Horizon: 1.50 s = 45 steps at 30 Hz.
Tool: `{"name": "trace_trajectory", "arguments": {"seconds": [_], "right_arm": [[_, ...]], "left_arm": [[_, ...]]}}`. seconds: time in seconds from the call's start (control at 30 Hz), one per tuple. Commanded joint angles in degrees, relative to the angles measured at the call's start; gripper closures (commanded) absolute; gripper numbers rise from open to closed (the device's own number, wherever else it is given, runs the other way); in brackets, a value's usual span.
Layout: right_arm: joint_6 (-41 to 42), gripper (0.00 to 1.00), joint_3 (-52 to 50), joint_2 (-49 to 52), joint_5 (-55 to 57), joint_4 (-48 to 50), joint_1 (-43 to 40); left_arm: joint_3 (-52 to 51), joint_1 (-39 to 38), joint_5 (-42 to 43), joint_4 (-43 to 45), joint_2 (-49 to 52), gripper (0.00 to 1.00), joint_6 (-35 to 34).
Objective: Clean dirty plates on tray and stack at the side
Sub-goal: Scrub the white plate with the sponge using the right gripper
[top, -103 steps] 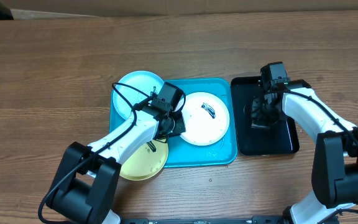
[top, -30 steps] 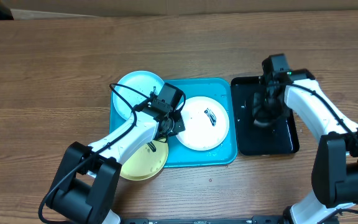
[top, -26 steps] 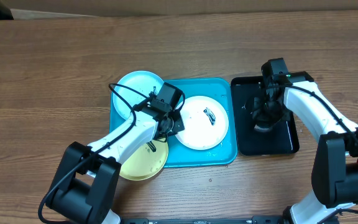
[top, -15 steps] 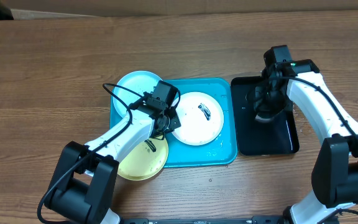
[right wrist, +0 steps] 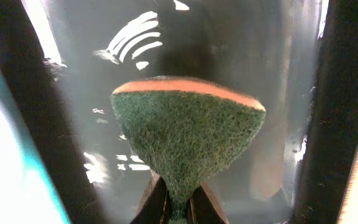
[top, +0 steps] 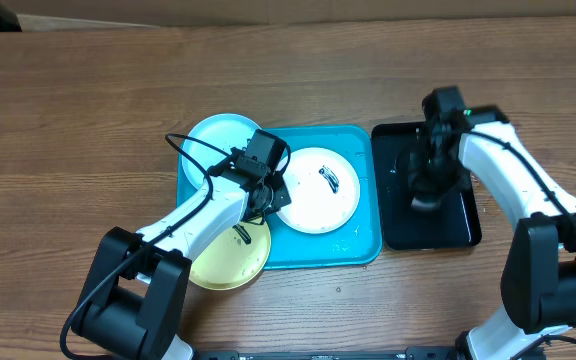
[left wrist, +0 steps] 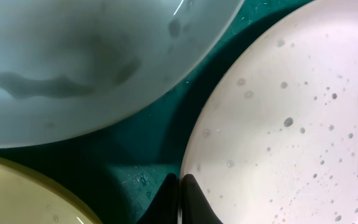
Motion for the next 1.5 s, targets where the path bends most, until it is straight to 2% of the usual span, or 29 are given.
{"name": "trace_trajectory", "arguments": {"seconds": [0.0,0.17,0.3,0.67,0.9,1.07,1.47], "right_arm": [[-1.29,0.96,10.36,-0.81,-6.25,-2.56,0.35],[-3.98,0.96,13.40,-0.79,-17.49,-1.55,3.93],[-4.59,0.96,11.47,-0.79,-16.55,1.36,9.46],[-4.59,0.96,-0.37,-0.61,5.11,18.67,22.69],[-7.21,0.96,-6.49,-0.57,7.82,28.46,24.24],[-7.74,0.96,-6.84,-0.35,7.56,30.56,24.26],[-15.10,0.96,-6.73,3.58,6.08,33.00,24.13]], "left_arm": [[-0.79,0.26,-1.31,0.13,-0.33,0.96,-0.74],[-0.79,0.24,-1.31,0.15,-0.33,0.96,-0.76],[-0.79,0.24,-1.31,0.20,-0.33,0.96,-0.76],[-0.79,0.24,-1.31,0.09,-0.33,0.96,-0.70],[-0.79,0.24,-1.31,-0.28,-0.33,0.96,-0.50],[-0.79,0.24,-1.29,-0.28,-0.33,0.96,-0.52],[-0.79,-0.13,-1.29,-0.28,-0.33,0.96,-0.50]]}}
